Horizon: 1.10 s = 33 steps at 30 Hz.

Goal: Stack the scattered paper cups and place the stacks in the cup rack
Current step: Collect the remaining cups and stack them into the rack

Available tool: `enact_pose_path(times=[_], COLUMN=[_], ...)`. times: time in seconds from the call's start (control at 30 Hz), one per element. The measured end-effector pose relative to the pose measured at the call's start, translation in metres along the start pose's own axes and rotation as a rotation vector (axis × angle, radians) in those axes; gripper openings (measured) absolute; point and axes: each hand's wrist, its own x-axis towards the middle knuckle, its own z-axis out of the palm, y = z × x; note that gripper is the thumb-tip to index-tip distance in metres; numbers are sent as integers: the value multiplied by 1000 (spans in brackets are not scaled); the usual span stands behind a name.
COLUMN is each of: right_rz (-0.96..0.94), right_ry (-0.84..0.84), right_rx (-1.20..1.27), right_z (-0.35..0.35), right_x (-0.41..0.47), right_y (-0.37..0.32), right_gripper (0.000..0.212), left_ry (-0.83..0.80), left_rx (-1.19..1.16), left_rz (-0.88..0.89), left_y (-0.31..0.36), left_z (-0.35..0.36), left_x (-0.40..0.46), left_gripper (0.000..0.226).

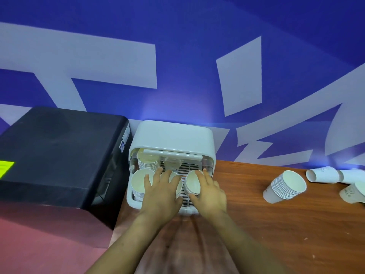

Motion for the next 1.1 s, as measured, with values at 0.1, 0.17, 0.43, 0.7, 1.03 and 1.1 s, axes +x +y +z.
enact_pose_path(times=[0.1,0.17,0.43,0.7,1.03,1.1], right_rz=[-25,-78,-139,-90,-4,-3], right_ry=[-14,13,-36,-118,-243,-255], right_rx=[22,39,105,171,196,198], right_z=[-13,-20,-77,-131,-160,-162], right_x=[-9,-24,-71,-111,-155,-152], right_y=[3,10,67,184,342,353], right_gripper=[69,66,45,34,33,32], left_ry=[5,19,98,104,-86,-111], left_rx=[19,11,-64,-111,-171,-161], left_rz=[6,18,119,134,122,105], left_y=[5,11,57,166,322,329], left_z=[-1,-1,1,22,82,85], left_x=[-3,-5,-30,-50,-70,-65], left_gripper=[55,56,52,53,49,48])
